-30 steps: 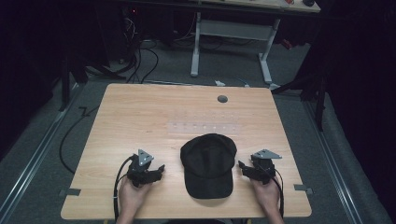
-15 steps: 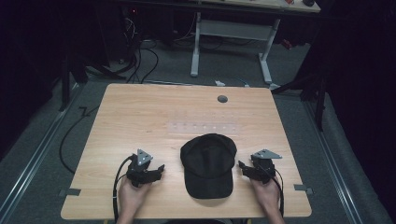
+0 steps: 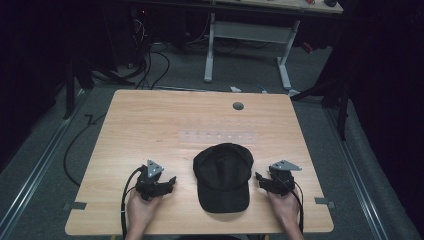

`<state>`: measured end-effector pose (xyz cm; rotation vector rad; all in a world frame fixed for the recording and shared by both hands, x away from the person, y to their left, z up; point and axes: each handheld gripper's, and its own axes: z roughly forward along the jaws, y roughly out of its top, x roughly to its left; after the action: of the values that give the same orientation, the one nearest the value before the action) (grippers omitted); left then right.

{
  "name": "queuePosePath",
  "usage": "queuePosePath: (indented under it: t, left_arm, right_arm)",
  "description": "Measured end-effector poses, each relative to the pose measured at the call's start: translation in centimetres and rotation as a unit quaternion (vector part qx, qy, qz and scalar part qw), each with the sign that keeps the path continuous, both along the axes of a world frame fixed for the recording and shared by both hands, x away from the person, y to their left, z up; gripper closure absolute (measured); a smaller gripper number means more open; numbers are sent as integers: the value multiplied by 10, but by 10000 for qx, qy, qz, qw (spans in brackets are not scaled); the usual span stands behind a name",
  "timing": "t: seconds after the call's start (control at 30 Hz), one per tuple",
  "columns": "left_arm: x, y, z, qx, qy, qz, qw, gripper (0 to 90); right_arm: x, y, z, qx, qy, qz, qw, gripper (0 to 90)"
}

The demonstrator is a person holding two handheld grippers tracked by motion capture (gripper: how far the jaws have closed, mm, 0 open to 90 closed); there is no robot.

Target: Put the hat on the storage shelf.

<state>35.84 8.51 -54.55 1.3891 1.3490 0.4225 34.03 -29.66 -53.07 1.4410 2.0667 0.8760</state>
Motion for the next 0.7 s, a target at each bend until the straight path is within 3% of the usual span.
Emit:
queuePosePath:
  t: [0.33, 0.7]
  left_arm:
    - [0, 0, 0, -18, 0, 6, 10000, 300]
    - [0, 0, 0, -24, 5, 2, 10000, 297]
  right_arm:
    - [-1, -2, 0, 9, -16, -63, 10000, 424]
    - [-11, -9, 14, 426, -115, 20, 9990, 486]
